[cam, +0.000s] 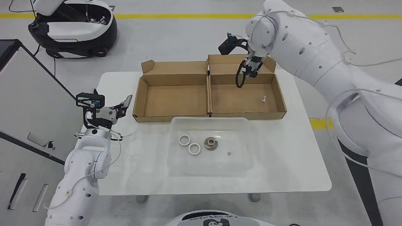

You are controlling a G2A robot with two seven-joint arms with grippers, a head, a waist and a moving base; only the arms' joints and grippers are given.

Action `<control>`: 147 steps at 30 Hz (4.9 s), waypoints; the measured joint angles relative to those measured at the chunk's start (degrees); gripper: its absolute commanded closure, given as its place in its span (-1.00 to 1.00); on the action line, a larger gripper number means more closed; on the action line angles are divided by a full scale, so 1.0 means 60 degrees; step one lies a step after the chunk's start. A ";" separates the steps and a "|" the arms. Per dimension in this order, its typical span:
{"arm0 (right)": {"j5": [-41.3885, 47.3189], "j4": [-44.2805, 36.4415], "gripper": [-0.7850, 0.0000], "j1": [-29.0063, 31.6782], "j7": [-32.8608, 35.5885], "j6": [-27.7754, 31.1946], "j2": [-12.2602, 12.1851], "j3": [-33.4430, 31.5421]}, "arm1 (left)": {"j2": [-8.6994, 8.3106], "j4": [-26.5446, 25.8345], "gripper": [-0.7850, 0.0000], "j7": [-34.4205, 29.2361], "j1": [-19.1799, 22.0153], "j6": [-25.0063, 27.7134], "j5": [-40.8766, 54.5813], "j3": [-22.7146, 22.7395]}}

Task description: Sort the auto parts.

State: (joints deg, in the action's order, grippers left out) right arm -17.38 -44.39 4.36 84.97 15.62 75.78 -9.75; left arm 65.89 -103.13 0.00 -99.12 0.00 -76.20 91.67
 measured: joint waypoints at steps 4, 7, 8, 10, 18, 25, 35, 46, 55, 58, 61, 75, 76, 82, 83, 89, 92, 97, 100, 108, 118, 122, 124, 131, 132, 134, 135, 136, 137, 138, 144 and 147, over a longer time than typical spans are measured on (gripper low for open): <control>-0.0730 0.0471 1.00 0.0191 -0.0244 -0.0349 0.0289 0.0002 | 0.0000 0.0000 -1.00 0.0000 0.0000 0.0000 0.0000 0.0000; -0.1307 0.0753 1.00 0.0387 -0.0353 -0.0596 0.0499 0.0001 | 0.0000 0.0000 -1.00 0.0000 0.0000 0.0000 0.0000 0.0000; -0.1390 0.0863 1.00 0.0436 -0.0374 -0.0647 0.0554 0.0001 | 0.0000 0.0000 -1.00 0.0000 0.0000 0.0000 0.0000 0.0000; -0.1491 0.1130 1.00 0.0549 -0.0436 -0.0674 0.0674 0.0001 | 0.0000 0.0000 -1.00 0.0000 0.0000 0.0000 0.0000 0.0000; -0.1589 0.2081 1.00 0.0981 -0.0653 -0.0609 0.1018 -0.0036 | 0.0000 0.0000 -1.00 0.0000 0.0000 0.0000 0.0000 0.0000; -0.1439 0.2654 1.00 0.1398 -0.0937 -0.0568 0.1219 -0.0162 | 0.0000 0.0000 -1.00 0.0000 0.0000 0.0000 0.0000 0.0000; -0.1791 0.3246 1.00 0.1949 -0.2282 -0.1022 0.1346 -0.0289 | 0.0000 0.0000 -1.00 0.0000 0.0000 0.0000 0.0000 0.0000; -0.1975 0.3633 1.00 0.2508 -0.3317 -0.1422 0.1387 -0.0541 | 0.0000 0.0000 -1.00 0.0000 0.0000 0.0000 0.0000 0.0000; -0.2187 0.3795 1.00 0.2853 -0.3995 -0.1579 0.1377 -0.0730 | 0.0000 0.0000 -1.00 0.0000 0.0000 0.0000 0.0000 0.0000; -0.2284 0.3853 1.00 0.2960 -0.4060 -0.1566 0.1369 -0.0768 | 0.0000 0.0000 -1.00 0.0000 0.0000 0.0000 0.0000 0.0000; -0.2362 0.3904 1.00 0.3038 -0.4086 -0.1560 0.1359 -0.0818 | 0.0000 0.0000 -1.00 0.0000 0.0000 0.0000 0.0000 0.0000; -0.2253 0.3976 -1.00 0.3008 -0.4197 -0.1363 0.1276 -0.1312 | 0.0000 0.0000 -1.00 0.0000 0.0000 0.0000 0.0000 0.0000; -0.2262 0.3953 -1.00 0.2983 -0.4199 -0.1345 0.1264 -0.1343 | 0.0000 0.0000 -1.00 0.0000 0.0000 0.0000 0.0000 0.0000; -0.2259 0.3722 -1.00 0.2850 -0.4316 -0.1233 0.1155 -0.1592 | 0.0000 0.0000 -1.00 0.0000 0.0000 0.0000 0.0000 0.0000; -0.2240 0.3659 -1.00 0.2819 -0.4366 -0.1166 0.1128 -0.1645 | 0.0000 0.0000 -1.00 0.0000 0.0000 0.0000 0.0000 0.0000; -0.1795 0.3223 -1.00 0.2621 -0.4358 -0.0082 0.0792 -0.2177 | 0.0000 0.0000 -1.00 0.0000 0.0000 0.0000 0.0000 0.0000; -0.1631 0.2847 -1.00 0.2534 -0.4050 0.0881 0.0502 -0.2463 | 0.0000 0.0000 -1.00 0.0000 0.0000 0.0000 0.0000 0.0000; -0.1105 0.1862 -1.00 0.2546 -0.3410 0.2643 -0.0208 -0.3221 | 0.0000 0.0000 -1.00 0.0000 0.0000 0.0000 0.0000 0.0000; -0.0883 0.0772 -1.00 0.2700 -0.2959 0.3558 -0.0771 -0.3799 | 0.0000 0.0000 -1.00 0.0000 0.0000 0.0000 0.0000 0.0000; -0.0722 -0.4718 -1.00 0.4436 -0.1767 0.2384 -0.2842 -0.5620 | 0.0000 0.0000 -1.00 0.0000 0.0000 0.0000 0.0000 0.0000; -0.0339 -1.0132 -1.00 0.6460 -0.0534 0.1152 -0.4650 -0.6932 | 0.0000 0.0000 -1.00 0.0000 0.0000 0.0000 0.0000 0.0000; -0.0273 -1.0989 -1.00 0.6373 -0.0299 0.0918 -0.5002 -0.6533 | 0.0000 0.0000 -1.00 0.0000 0.0000 0.0000 0.0000 0.0000; -0.0166 -1.1290 -1.00 0.6158 -0.0157 0.0776 -0.5136 -0.6197 | 0.0000 0.0000 -1.00 0.0000 0.0000 0.0000 0.0000 0.0000; 0.0303 -1.1822 -1.00 0.4900 0.0230 0.0389 -0.5371 -0.4717 | 0.0000 0.0000 -1.00 0.0000 0.0000 0.0000 0.0000 0.0000; 0.0388 -1.1803 -1.00 0.4690 0.0275 0.0343 -0.5377 -0.4473 | 0.0000 0.0000 -1.00 0.0000 0.0000 0.0000 0.0000 0.0000; 0.0455 -1.1788 -1.00 0.4453 0.0365 0.0252 -0.5361 -0.4114 | 0.0000 0.0000 -1.00 0.0000 0.0000 0.0000 0.0000 0.0000; 0.0484 -1.1806 -1.00 0.4346 0.0433 0.0184 -0.5335 -0.3882 | 0.0000 0.0000 -1.00 0.0000 0.0000 0.0000 0.0000 0.0000; 0.0483 -1.1821 -1.00 0.4285 0.0479 0.0137 -0.5312 -0.3711 | 0.0000 0.0000 -1.00 0.0000 0.0000 0.0000 0.0000 0.0000; 0.0442 -1.1832 -1.00 0.4236 0.0503 0.0113 -0.5286 -0.3536 | 0.0000 0.0000 -1.00 0.0000 0.0000 0.0000 0.0000 0.0000; 0.0361 -1.1832 -1.00 0.4181 0.0511 0.0105 -0.5251 -0.3314 | 0.0000 0.0000 -1.00 0.0000 0.0000 0.0000 0.0000 0.0000; -0.0172 -1.1765 -1.00 0.3941 0.0505 -0.0069 -0.4999 -0.2392 | 0.0000 0.0000 -1.00 0.0000 0.0000 0.0000 0.0000 0.0000; -0.0240 -1.1744 -1.00 0.3824 0.0505 -0.0233 -0.4804 -0.1984 | 0.0000 0.0000 -1.00 0.0000 0.0000 0.0000 0.0000 0.0000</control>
State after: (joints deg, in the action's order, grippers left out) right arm -18.82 -114.86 27.31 88.00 14.22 46.96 -21.65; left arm 65.89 -103.13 0.00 -99.12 0.00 -76.20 91.67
